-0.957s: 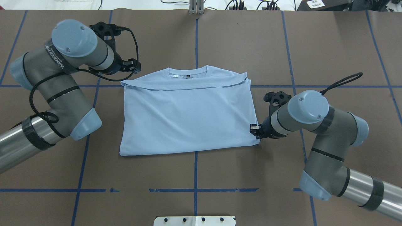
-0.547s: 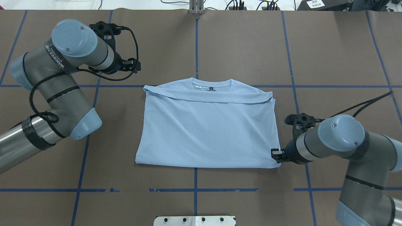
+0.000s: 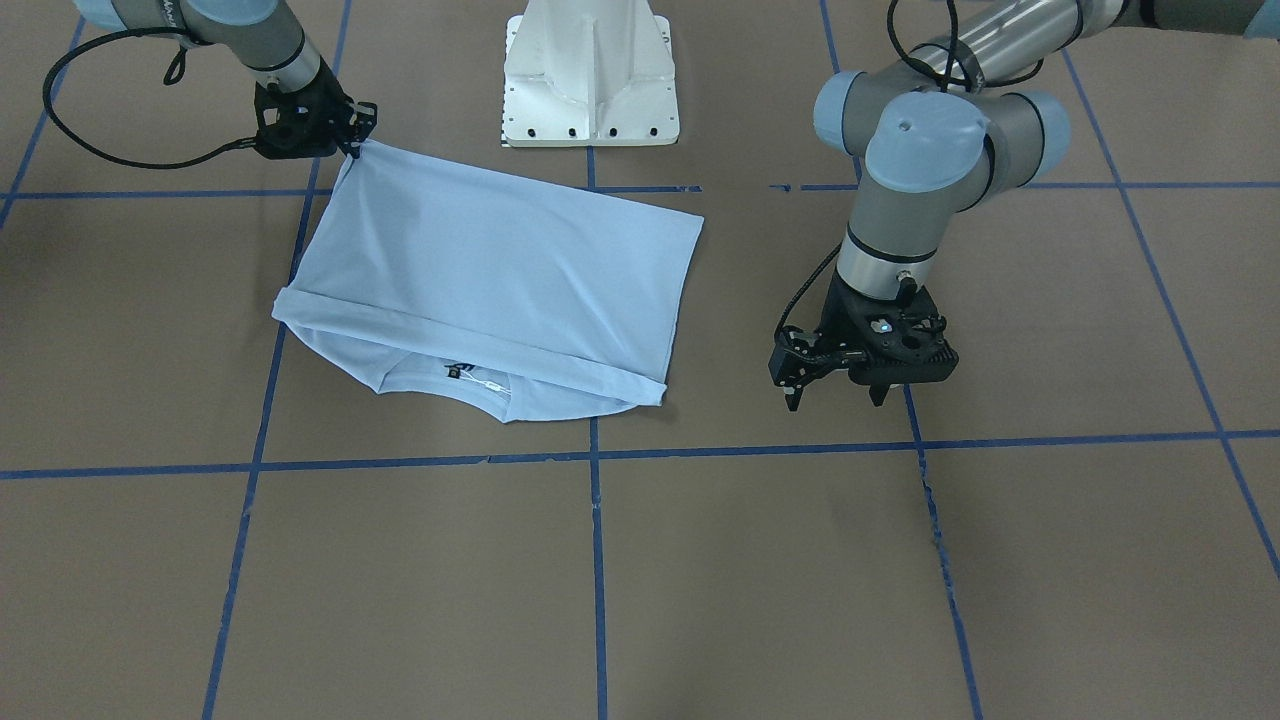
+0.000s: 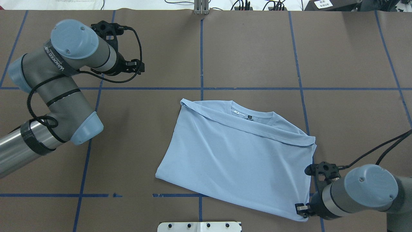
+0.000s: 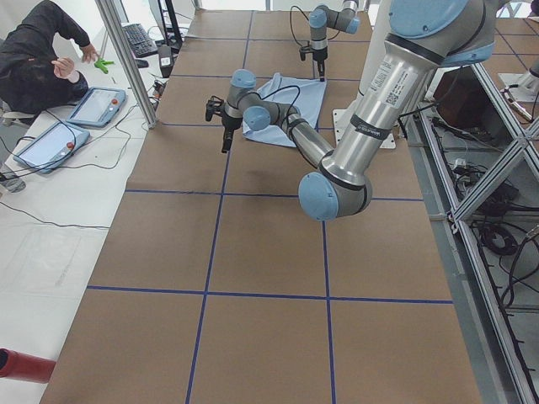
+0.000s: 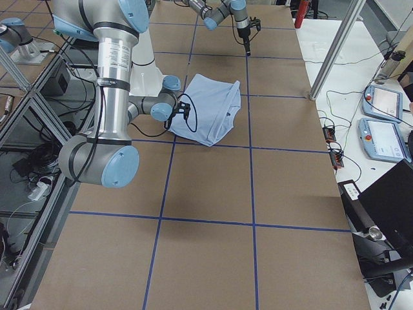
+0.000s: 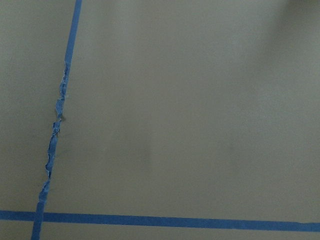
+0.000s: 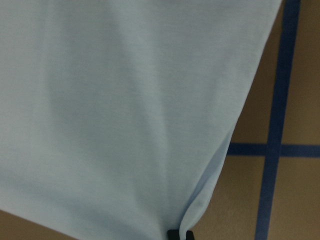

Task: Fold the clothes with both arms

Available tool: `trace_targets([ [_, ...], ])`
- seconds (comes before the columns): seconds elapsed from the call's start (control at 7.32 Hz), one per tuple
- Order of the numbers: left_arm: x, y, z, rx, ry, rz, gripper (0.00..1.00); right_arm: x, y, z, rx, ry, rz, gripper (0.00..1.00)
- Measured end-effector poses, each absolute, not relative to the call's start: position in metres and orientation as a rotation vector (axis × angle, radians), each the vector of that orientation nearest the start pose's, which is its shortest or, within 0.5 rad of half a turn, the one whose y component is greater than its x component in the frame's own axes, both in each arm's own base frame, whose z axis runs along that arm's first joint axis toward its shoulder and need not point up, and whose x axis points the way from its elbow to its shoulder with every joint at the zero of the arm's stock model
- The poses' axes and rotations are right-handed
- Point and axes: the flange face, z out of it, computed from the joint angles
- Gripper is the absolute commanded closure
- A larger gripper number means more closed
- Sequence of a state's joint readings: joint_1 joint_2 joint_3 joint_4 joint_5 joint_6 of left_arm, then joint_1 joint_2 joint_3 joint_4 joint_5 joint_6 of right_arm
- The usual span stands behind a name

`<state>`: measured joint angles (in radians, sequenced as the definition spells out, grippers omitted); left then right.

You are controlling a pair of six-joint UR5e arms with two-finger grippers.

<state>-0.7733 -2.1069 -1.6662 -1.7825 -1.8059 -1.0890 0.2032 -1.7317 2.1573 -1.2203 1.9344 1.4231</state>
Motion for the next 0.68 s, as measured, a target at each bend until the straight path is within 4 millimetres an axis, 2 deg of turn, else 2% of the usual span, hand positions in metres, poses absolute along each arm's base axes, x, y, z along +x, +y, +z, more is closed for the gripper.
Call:
trace_targets([
  [0.14,0.403,-0.546,0.286,0.313,0.815,-0.173,0.01,-0.399,-0.171,0.410,-0.216,-0.823,-0.095,0.00],
  [0.27,0.402,-0.540,0.281,0.308,0.830,-0.172,0.01,-0.399,-0.173,0.398,-0.202,-0.849,-0.086,0.00],
  [0.41,0.402,-0.529,0.275,0.278,0.864,-0.177,0.01,-0.397,-0.192,0.380,-0.166,-0.890,-0.047,0.00],
  [0.55,0.406,-0.509,0.271,0.217,0.907,-0.199,0.01,-0.391,-0.221,0.361,-0.120,-0.936,0.010,0.00],
  [0.68,0.420,-0.474,0.268,0.128,0.948,-0.247,0.01,-0.380,-0.253,0.343,-0.070,-0.979,0.074,0.00],
])
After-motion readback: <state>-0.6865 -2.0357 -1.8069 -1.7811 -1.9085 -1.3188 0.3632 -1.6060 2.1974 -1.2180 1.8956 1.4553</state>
